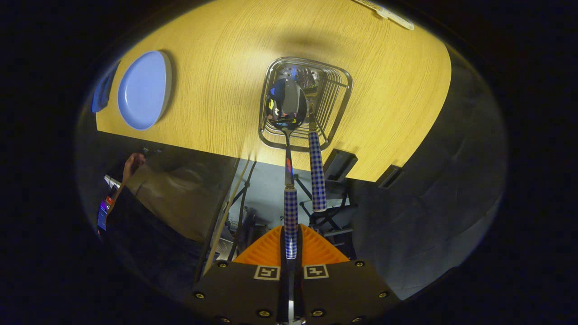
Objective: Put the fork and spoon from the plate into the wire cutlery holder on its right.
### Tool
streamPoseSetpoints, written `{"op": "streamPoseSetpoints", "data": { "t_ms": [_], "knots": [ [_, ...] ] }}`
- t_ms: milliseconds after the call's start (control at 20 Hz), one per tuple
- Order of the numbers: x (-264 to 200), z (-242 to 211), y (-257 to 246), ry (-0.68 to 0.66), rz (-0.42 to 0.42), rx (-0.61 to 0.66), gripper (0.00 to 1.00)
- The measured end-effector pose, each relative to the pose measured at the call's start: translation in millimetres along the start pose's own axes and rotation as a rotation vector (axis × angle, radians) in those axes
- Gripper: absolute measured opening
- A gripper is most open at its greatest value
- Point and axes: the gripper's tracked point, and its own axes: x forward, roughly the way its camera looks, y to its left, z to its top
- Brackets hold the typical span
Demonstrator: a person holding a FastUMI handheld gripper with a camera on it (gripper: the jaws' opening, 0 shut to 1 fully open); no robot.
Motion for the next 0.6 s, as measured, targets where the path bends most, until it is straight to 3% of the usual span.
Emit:
{"op": "streamPoseSetpoints", "data": {
  "t_ms": [600],
  "knots": [
    [1.3,26.1,-12.8,0.144,-0.058,0.013,0.05]
  ]
}}
